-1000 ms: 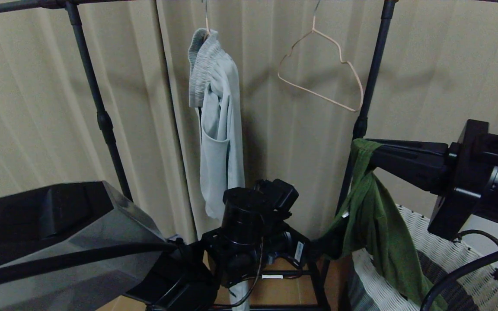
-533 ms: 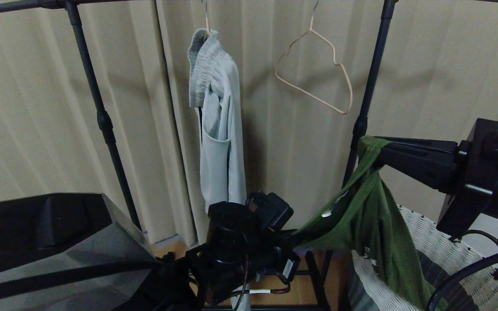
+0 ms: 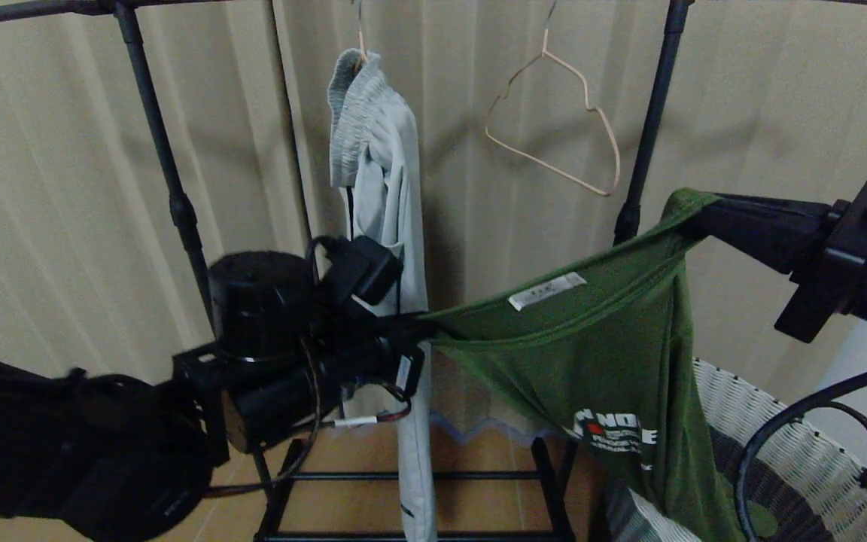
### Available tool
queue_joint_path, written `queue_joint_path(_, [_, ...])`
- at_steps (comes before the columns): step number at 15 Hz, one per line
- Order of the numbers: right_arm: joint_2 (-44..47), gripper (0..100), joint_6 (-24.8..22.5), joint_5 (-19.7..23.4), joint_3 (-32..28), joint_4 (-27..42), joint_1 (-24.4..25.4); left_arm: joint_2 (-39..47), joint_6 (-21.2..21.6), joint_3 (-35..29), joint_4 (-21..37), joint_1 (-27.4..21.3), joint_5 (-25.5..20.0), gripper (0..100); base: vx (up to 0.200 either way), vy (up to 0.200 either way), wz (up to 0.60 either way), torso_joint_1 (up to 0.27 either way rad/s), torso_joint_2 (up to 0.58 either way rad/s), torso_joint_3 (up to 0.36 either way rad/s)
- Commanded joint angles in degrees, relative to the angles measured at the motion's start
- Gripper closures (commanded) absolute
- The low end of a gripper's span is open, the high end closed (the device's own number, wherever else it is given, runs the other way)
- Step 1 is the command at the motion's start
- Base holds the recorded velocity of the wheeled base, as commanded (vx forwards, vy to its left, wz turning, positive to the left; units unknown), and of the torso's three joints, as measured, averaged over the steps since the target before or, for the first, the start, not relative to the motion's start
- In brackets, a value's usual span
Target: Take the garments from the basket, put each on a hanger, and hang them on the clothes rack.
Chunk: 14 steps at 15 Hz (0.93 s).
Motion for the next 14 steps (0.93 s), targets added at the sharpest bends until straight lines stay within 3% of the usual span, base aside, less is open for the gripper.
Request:
queue_joint_path(1, [0.06,100,-0.06,0.01,-0.81,-0.29,-1.75,-12.15,0.05,-11.44,12.66,5.28,0.43,100,0.0,0.0,0.0,0.0,0.0,0.0])
queue_joint_path(2, [0.33,100,-0.06,-0.08,-2.57,-0.2,-2.81,-14.08,0.05,-18.55,20.04,6.77,1.66,100,0.0,0.0,0.0,0.0,0.0,0.0])
queue_joint_path(4, [0.68,100,-0.06,0.01,-5.03,-0.2,-4.04,-14.61,0.14,-25.67,25.22,7.39,3.94,100,0.0,0.0,0.0,0.0,0.0,0.0])
queue_joint_path(5, [1.91,100,0.03,0.1,-7.58,-0.29,-4.74,-14.52,0.14,-31.47,28.56,7.21,7.9,100,0.0,0.0,0.0,0.0,0.0,0.0])
queue_joint_path(6, [2.35,100,0.2,0.1,-8.55,-0.2,-4.83,-14.43,0.14,-32.79,29.09,6.69,9.83,100,0.0,0.0,0.0,0.0,0.0,0.0])
queue_joint_path(9, [2.96,100,1.87,0.19,-7.14,-0.29,-4.83,-14.87,-0.03,-28.49,29.09,1.94,15.63,100,0.0,0.0,0.0,0.0,0.0,0.0])
queue_joint_path(11, [3.93,100,4.07,0.89,-7.14,-0.38,-5.09,-15.66,0.14,-26.2,29.97,0.01,17.04,100,0.0,0.0,0.0,0.0,0.0,0.0])
queue_joint_path(14, [4.98,100,4.42,0.89,-6.7,-0.38,-5.89,-17.77,-0.3,-25.23,37.79,-0.7,17.39,100,0.0,0.0,0.0,0.0,0.0,0.0])
